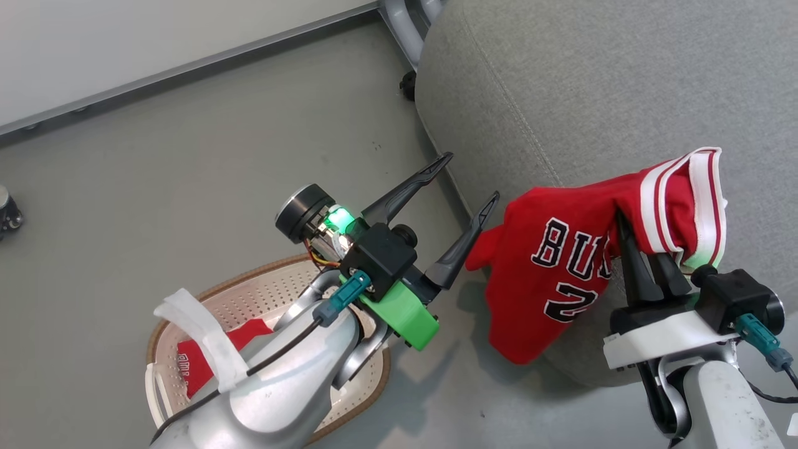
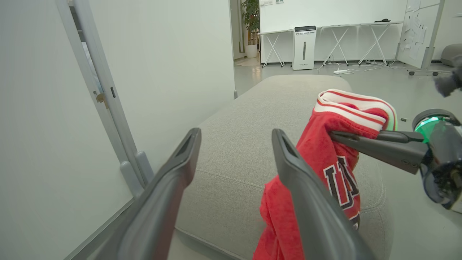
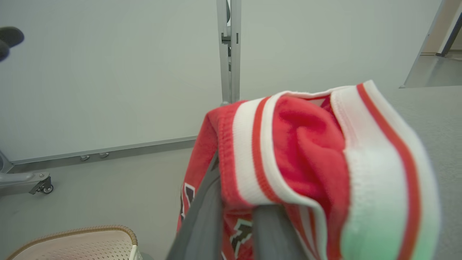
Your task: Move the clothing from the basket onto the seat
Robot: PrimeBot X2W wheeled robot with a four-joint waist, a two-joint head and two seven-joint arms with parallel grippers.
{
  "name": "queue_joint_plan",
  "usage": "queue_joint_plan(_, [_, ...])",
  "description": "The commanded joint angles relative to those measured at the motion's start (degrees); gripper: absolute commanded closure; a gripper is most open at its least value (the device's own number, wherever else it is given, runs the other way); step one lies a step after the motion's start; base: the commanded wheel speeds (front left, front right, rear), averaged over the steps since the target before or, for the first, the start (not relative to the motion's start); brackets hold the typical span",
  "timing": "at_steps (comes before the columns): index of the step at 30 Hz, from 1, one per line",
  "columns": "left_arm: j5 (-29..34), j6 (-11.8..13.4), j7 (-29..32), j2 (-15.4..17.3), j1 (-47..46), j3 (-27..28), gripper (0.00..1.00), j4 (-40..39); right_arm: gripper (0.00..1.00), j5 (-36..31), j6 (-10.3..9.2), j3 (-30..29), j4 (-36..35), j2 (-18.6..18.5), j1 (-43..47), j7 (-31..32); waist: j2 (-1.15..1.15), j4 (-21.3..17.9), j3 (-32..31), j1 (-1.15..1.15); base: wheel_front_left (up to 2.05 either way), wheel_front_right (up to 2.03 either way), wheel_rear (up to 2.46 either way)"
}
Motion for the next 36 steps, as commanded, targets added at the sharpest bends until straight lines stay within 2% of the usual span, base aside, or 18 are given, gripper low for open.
queue_joint_plan(1, [0.5,0.2,0.0,0.7,-0.8,0.0,0.00,-0.2,1.00,0.4,-0.06,-0.2,-0.4,-0.1,-0.2,-0.2,0.44,-1.1,1.1,0.00,0.00,0.00,0.00])
queue_joint_plan(8, [0.5,0.3,0.5,1.6,-1.3,0.0,0.00,-0.8,1.00,-0.6,-0.06,-2.1,-1.9,-0.2,-5.9,-0.2,0.44,-1.5,3.3,0.00,0.00,0.00,0.00])
queue_joint_plan(15, [1.0,0.2,1.5,3.0,-3.2,0.1,0.00,-2.6,1.00,-1.3,-0.06,-5.4,-3.0,-3.7,-16.3,-0.2,0.44,-0.7,8.5,0.00,0.00,0.00,0.00])
queue_joint_plan(26, [2.5,0.0,3.5,6.1,-6.5,0.3,0.00,-6.1,1.00,-2.1,-0.06,-11.3,-1.4,-11.8,-39.0,-0.2,0.44,0.6,18.4,0.00,0.00,0.00,0.00])
queue_joint_plan(36, [3.4,-0.2,4.7,8.1,-8.9,0.4,0.00,-8.5,1.00,-1.4,-0.07,-13.6,8.6,-20.8,-57.3,-0.2,0.44,1.6,25.4,0.00,0.00,0.00,0.00])
